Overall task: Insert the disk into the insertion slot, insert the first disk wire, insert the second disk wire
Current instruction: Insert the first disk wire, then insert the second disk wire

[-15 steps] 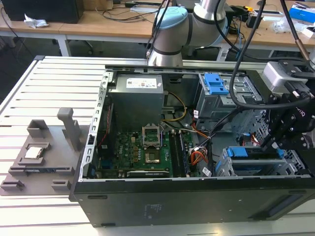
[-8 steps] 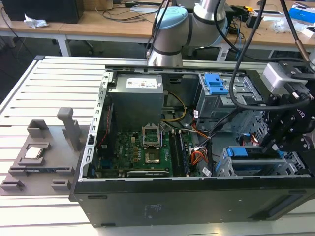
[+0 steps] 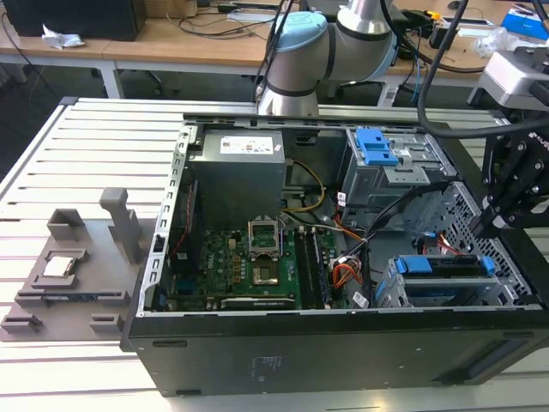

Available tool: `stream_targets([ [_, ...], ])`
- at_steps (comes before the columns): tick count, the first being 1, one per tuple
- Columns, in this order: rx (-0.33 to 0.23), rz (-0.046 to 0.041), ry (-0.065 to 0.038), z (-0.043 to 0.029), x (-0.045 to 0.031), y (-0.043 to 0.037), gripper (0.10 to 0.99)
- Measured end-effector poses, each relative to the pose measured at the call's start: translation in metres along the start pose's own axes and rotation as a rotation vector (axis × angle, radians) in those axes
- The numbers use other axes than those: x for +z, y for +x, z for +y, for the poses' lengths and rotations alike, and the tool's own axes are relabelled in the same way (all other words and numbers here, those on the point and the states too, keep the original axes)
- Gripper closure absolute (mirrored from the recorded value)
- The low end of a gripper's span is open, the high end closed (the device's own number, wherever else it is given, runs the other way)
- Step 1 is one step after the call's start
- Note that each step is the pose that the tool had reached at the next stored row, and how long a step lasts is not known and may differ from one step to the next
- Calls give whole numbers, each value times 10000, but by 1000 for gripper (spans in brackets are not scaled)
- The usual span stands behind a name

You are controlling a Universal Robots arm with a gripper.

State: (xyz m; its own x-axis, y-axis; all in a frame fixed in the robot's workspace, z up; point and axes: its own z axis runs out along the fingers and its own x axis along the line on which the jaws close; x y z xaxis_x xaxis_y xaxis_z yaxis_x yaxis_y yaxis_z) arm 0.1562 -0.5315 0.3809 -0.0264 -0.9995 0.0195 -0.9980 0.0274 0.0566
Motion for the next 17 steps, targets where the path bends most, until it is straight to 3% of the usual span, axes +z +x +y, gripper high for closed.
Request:
stream_targets([
  [15, 1, 3, 0, 1, -16, 0, 973],
  [17, 0, 3, 0, 1, -17, 0, 851],
])
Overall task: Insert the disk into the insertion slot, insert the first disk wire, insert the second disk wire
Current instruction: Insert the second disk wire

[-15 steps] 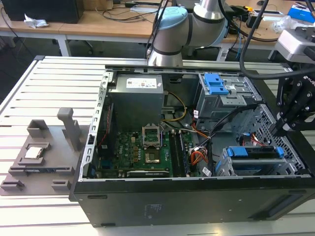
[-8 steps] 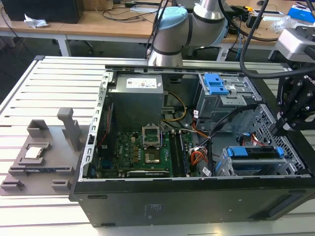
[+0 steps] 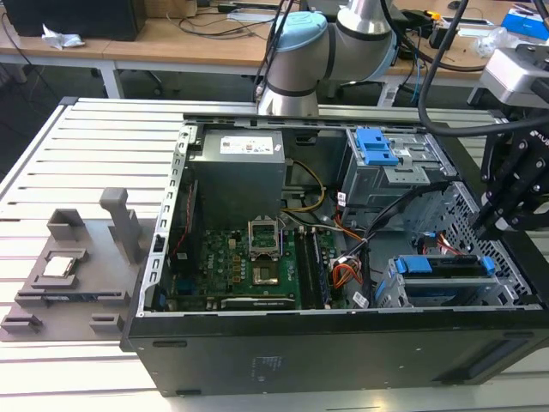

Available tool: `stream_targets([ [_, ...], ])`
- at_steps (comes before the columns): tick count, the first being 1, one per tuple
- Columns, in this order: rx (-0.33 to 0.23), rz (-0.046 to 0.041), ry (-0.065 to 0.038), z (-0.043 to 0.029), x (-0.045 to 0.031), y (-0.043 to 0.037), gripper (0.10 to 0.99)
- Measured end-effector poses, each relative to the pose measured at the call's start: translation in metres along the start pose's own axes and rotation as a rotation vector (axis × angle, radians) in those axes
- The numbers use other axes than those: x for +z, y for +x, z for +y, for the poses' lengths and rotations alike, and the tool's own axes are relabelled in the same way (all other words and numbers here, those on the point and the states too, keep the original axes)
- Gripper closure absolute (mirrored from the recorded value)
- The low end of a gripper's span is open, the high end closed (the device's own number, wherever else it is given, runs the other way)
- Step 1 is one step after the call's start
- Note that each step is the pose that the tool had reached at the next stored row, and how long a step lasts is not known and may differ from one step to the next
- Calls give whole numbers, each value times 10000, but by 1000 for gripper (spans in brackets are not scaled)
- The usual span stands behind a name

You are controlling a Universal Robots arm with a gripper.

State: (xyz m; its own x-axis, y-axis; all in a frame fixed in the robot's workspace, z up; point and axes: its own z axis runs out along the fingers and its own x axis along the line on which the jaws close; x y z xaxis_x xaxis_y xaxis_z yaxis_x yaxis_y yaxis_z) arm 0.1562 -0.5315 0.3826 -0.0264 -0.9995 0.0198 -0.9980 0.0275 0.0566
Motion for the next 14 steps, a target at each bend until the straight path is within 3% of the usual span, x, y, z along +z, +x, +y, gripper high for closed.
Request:
stream_targets([
  [1, 0, 0, 0, 0, -1, 0, 725],
  [4, -1, 3, 0, 0, 12, -2, 725],
  [8, 1, 16, 1, 16, 88, -28, 725],
  [9, 5, 91, 3, 46, 110, -52, 725],
  [10, 18, 304, 8, 122, 137, -99, 725],
  [11, 33, 574, 15, 194, 156, -137, 725],
  [13, 45, 808, 21, 271, 188, -200, 725],
  [14, 50, 881, 23, 289, 199, -220, 725],
])
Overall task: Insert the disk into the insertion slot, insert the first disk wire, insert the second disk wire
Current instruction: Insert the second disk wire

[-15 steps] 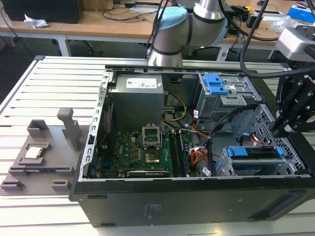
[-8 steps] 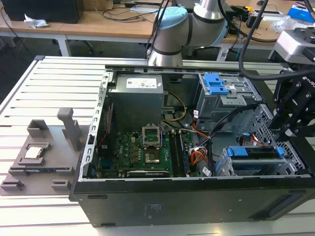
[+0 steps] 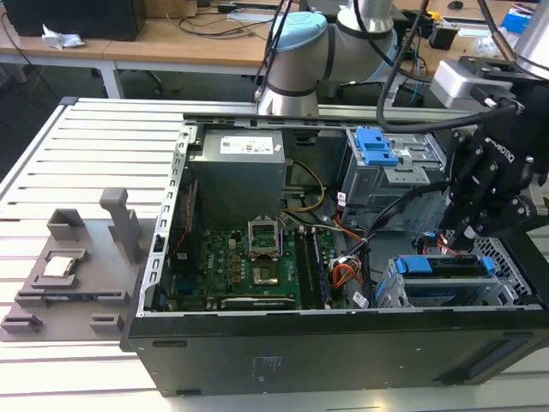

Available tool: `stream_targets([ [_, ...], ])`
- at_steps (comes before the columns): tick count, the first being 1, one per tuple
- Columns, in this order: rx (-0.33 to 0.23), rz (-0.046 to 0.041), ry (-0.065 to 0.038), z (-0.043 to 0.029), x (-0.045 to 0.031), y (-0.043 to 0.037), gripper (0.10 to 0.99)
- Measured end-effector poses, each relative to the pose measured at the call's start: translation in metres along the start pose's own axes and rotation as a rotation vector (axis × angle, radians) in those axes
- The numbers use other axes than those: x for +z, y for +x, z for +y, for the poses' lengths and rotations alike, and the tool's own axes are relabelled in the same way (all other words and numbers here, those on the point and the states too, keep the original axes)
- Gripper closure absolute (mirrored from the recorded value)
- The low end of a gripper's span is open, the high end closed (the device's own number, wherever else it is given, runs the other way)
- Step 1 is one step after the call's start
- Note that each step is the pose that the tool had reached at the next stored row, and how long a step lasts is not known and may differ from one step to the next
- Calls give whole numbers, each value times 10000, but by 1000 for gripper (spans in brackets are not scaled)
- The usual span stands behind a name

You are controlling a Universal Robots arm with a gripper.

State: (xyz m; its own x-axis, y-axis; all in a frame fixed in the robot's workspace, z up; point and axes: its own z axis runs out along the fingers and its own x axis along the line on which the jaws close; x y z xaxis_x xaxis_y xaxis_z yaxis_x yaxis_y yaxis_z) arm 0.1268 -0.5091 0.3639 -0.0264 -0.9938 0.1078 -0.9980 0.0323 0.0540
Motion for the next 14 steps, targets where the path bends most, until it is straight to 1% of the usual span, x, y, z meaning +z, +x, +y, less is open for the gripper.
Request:
stream_targets([
  [1, 6, 106, 3, 22, 10, -28, 725],
  [2, 9, 158, 5, 32, 18, -43, 725],
  [3, 14, 231, 6, 47, 33, -72, 725],
  [6, 18, 326, 9, 64, 66, -139, 725],
  [9, 26, 453, 12, 79, 98, -176, 725],
  [11, 32, 578, 16, 88, 116, -196, 725],
  [12, 37, 688, 19, 94, 134, -207, 725],
  [13, 40, 751, 20, 96, 150, -215, 725],
  [14, 42, 780, 21, 98, 162, -219, 725],
])
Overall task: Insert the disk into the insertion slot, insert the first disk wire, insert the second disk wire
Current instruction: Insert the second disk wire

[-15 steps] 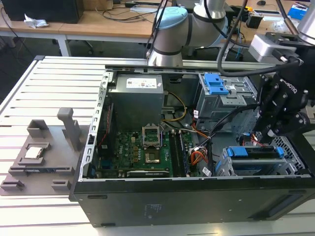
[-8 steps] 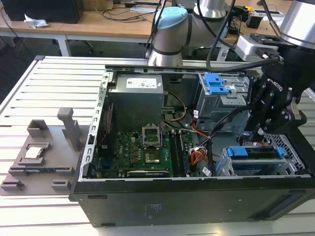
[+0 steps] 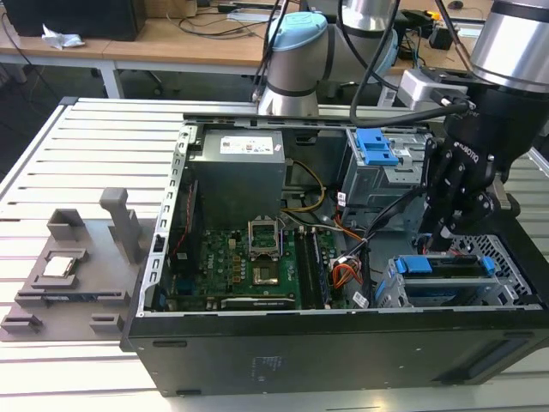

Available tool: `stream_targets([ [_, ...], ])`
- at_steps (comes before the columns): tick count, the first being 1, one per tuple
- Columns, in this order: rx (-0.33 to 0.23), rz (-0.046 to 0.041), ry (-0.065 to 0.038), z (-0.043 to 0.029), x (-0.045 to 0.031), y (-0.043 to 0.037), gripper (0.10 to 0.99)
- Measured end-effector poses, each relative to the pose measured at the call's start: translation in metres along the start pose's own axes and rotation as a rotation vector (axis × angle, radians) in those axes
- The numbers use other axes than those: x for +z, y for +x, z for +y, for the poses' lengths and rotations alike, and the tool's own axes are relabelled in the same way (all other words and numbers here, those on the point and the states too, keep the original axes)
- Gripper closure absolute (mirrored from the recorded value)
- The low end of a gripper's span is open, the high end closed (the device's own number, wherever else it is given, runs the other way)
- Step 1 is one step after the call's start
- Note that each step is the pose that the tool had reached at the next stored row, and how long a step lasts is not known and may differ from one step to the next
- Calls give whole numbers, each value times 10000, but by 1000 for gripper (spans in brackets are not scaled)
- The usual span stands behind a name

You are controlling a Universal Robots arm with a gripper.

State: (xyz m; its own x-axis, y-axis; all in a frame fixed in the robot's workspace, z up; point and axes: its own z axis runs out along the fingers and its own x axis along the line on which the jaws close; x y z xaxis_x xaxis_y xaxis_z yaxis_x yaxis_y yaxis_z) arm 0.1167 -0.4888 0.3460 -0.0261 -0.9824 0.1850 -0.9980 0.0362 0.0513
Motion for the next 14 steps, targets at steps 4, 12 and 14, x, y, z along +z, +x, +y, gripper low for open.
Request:
stream_targets([
  [4, 5, 100, 3, 3, 11, -3, 725],
  [12, 7, 123, 4, 3, 12, -3, 941],
  [14, 8, 131, 4, 3, 12, -3, 941],
])
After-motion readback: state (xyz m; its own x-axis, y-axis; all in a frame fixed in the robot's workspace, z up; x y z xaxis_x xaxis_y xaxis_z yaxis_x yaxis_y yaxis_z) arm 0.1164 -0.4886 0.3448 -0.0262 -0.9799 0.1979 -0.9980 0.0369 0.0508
